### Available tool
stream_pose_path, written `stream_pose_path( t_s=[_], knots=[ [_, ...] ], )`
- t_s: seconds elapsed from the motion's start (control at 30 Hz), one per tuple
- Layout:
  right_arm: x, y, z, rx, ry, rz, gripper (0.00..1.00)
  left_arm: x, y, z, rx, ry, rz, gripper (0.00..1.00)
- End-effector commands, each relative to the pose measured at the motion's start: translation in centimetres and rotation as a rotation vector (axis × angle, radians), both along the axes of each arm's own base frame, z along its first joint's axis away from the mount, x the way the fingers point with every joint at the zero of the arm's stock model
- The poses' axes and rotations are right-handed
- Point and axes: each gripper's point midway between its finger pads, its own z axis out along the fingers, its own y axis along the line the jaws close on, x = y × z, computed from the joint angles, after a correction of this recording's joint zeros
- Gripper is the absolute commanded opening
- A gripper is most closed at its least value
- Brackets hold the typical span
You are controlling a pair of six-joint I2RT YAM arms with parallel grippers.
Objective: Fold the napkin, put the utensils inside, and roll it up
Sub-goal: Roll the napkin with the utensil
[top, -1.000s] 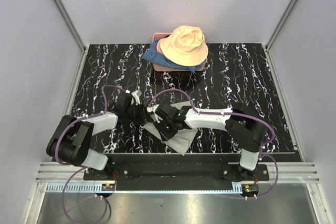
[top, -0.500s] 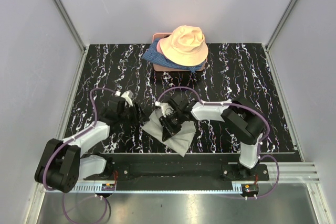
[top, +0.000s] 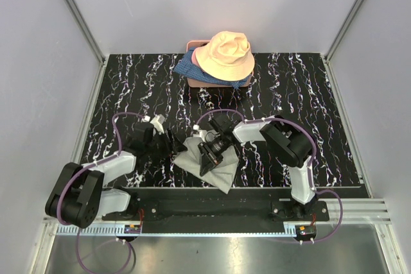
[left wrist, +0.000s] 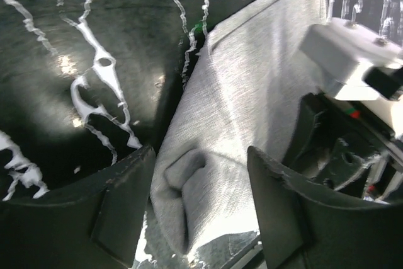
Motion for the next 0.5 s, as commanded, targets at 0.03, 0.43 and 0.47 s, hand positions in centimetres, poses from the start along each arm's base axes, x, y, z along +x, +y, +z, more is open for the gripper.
stream_pose_path(
  t_s=[0.03, 0.43, 0.47],
  knots=[
    [0.9, 0.0, -0.2, 0.026, 0.022, 0.006, 0.27, -1.3, -1.0, -0.8, -0.074, 0.049, -0.047, 0.56],
    [2.7, -0.2, -0.5, 0.051, 0.036, -0.017, 0.29, -2.4, -0.9, -1.8, -0.069, 0.103, -0.056, 0.00],
    [2.9, -0.2, -0.4, 0.053, 0.031, -0.021, 0.30, -2.4, -0.9, -1.8, -0.067, 0.105, -0.055, 0.00]
  ],
)
